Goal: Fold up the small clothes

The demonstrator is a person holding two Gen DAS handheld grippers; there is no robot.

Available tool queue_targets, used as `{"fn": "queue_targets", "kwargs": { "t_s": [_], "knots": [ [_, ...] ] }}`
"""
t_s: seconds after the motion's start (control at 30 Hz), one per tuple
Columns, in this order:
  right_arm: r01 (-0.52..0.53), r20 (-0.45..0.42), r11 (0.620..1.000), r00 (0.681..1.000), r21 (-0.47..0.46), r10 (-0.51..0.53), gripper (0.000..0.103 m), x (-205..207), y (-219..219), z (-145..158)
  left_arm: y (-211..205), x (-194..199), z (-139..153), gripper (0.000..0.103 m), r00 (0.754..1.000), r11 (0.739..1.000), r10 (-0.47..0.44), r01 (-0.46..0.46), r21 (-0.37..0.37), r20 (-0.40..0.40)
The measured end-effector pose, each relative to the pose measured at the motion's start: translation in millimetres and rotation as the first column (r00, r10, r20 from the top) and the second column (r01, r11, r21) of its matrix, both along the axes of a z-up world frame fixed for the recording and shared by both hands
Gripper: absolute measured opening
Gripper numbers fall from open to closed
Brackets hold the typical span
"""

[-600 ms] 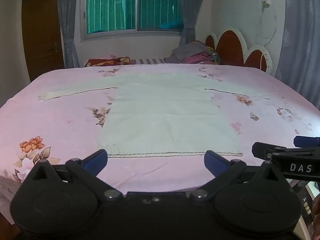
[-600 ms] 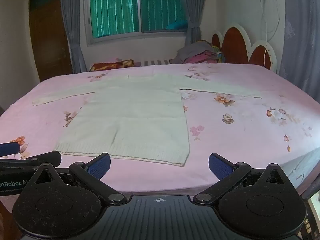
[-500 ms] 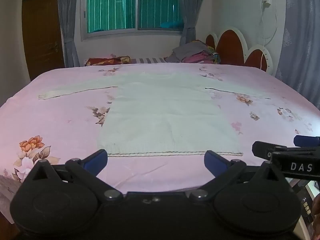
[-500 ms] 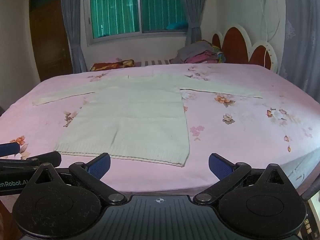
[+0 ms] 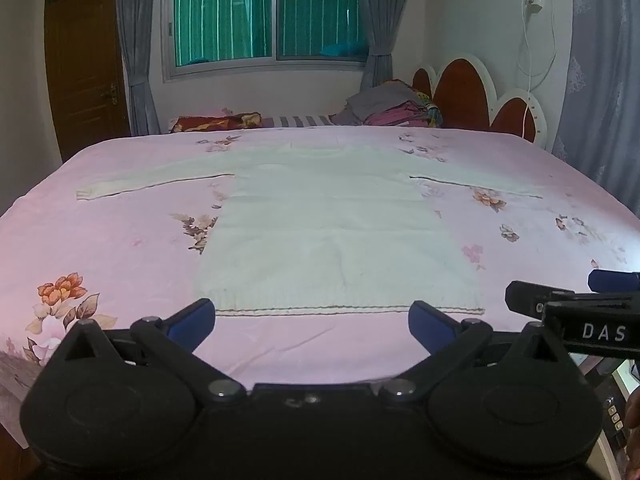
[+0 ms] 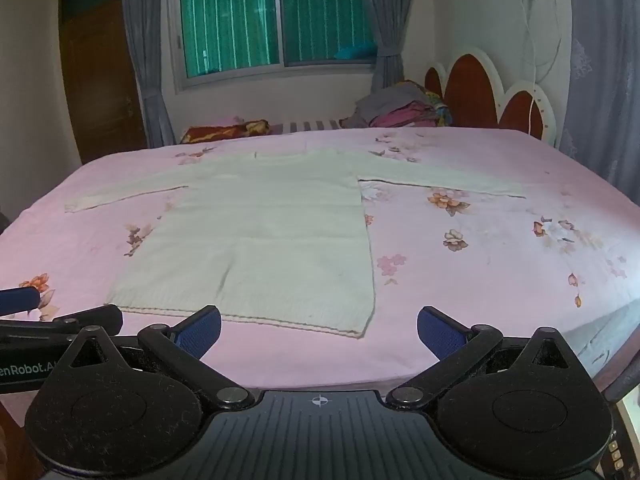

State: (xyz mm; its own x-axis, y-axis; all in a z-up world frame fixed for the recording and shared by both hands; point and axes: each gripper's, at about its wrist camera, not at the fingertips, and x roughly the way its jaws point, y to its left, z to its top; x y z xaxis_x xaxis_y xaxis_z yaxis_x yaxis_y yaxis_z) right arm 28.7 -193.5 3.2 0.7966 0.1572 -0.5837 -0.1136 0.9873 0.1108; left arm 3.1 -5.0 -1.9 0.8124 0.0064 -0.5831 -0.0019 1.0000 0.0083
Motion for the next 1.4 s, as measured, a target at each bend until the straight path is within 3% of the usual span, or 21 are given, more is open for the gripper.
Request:
{"fn": "queue_targets", "kwargs": {
  "t_s": [1.4],
  "knots": [
    [0.000, 0.004, 1.000, 1.000, 0.010, 0.000, 0.103, 4.0, -8.0, -1.2, -3.8, 2.3, 2.0, 0.103, 1.000, 1.000, 0.026, -0.026, 0.012, -0.014]
  ]
}}
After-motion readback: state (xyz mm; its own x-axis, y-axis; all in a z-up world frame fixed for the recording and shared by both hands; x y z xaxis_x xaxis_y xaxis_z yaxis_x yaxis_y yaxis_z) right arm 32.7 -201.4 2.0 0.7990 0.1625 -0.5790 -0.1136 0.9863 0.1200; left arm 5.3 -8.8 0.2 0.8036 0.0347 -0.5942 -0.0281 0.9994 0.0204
